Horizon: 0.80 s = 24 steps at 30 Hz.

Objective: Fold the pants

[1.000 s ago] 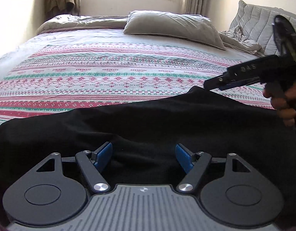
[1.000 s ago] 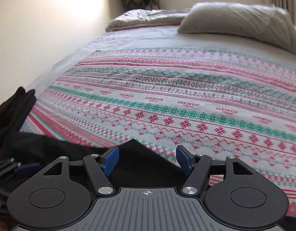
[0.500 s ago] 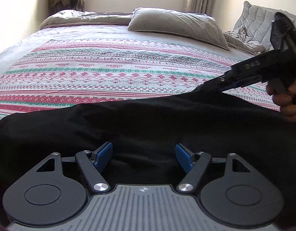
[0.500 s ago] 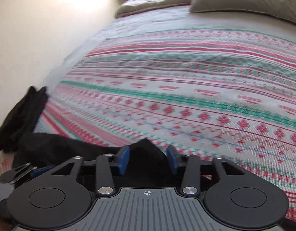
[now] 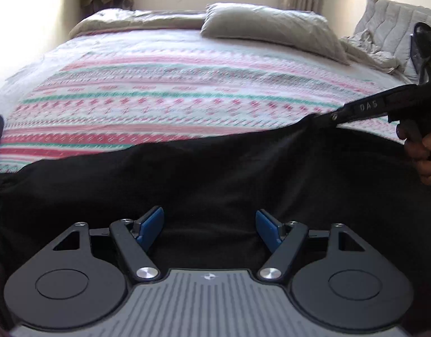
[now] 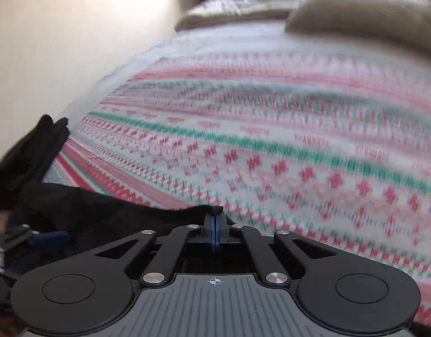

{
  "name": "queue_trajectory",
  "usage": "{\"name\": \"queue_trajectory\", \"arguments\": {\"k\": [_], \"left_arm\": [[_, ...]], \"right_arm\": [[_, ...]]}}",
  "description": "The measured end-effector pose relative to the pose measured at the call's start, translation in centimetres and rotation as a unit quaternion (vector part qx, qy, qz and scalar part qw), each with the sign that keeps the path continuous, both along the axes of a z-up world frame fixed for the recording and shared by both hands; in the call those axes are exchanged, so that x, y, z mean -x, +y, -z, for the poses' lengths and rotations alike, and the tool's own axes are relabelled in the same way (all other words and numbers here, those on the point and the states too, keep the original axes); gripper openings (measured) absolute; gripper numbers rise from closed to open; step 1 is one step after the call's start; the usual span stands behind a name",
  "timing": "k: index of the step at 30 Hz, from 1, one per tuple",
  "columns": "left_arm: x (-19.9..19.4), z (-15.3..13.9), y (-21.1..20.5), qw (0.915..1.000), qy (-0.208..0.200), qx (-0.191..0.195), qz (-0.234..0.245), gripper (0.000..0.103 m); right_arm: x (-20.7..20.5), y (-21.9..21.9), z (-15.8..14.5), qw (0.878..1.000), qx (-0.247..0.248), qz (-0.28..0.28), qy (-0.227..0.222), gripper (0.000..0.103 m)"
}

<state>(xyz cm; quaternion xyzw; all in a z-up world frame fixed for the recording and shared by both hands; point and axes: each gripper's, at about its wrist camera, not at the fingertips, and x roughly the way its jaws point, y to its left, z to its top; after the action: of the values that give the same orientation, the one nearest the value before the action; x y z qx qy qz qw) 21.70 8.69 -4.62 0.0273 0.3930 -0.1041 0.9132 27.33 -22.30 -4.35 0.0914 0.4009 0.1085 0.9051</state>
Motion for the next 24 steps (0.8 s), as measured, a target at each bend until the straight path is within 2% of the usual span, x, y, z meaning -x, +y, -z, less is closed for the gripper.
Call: {"name": "queue_trajectory", "arguments": {"k": [4, 5, 6, 7, 8, 10, 11, 12, 15, 16, 18, 20, 24], "left_arm": [[0.0, 0.0, 0.1, 0.9997, 0.003, -0.012, 0.019, 0.078], [0.1, -0.1, 0.1, 0.9997, 0.002, -0.013, 0.022, 0.078], [0.1, -0.3, 0.3, 0.9997, 0.0, -0.01, 0.023, 0.078], [0.2, -0.6, 0.7, 0.9997, -0.01, -0.006, 0.02, 0.078], [0.3, -0.9, 1.1, 0.9995, -0.029, -0.004, 0.014, 0.078], [0.6, -1.6, 1.9, 0.9966, -0.08, -0.015, 0.004, 0.078], [0.5, -1.7, 2.4, 0.9953, -0.093, -0.026, -0.005, 0.078], [0.2, -1.6, 2.9, 0.9948, -0.095, -0.033, -0.017, 0.078], [-1.1, -0.2, 4.9, 0.9945, -0.069, -0.055, -0.056, 0.078], [-1.4, 0.3, 5.5, 0.9941, -0.066, -0.064, -0.059, 0.079], [-1.4, 0.7, 6.6, 0.995, -0.067, -0.053, -0.052, 0.081], [-1.1, 0.4, 7.2, 0.9954, -0.065, -0.047, -0.053, 0.081], [-0.1, 0.3, 7.0, 0.9934, -0.075, -0.069, -0.054, 0.08]], "right_arm": [[-0.8, 0.7, 1.3, 0.999, 0.029, 0.036, -0.016, 0.001], [-0.9, 1.2, 1.6, 0.998, 0.038, 0.037, -0.02, 0.009], [-0.8, 1.5, 1.6, 0.998, 0.044, 0.043, -0.025, 0.011], [-0.7, 1.6, 1.4, 0.997, 0.05, 0.053, -0.032, 0.017], [-0.4, 1.6, 1.1, 0.996, 0.056, 0.063, -0.039, 0.029], [0.6, 2.0, 0.1, 0.993, 0.073, 0.075, -0.061, 0.046], [1.4, 2.2, -0.3, 0.992, 0.078, 0.07, -0.076, 0.054], [2.3, 2.6, -0.7, 0.991, 0.083, 0.058, -0.088, 0.058], [4.9, 3.1, -0.5, 0.991, 0.099, 0.022, -0.086, 0.061], [5.8, 2.8, 0.1, 0.991, 0.11, 0.016, -0.078, 0.061], [7.5, 1.5, 1.2, 0.989, 0.133, 0.02, -0.06, 0.061], [9.6, -1.2, 1.9, 0.987, 0.144, 0.041, -0.059, 0.07], [13.6, -9.0, 1.9, 0.981, 0.135, 0.136, -0.039, 0.072]]}}
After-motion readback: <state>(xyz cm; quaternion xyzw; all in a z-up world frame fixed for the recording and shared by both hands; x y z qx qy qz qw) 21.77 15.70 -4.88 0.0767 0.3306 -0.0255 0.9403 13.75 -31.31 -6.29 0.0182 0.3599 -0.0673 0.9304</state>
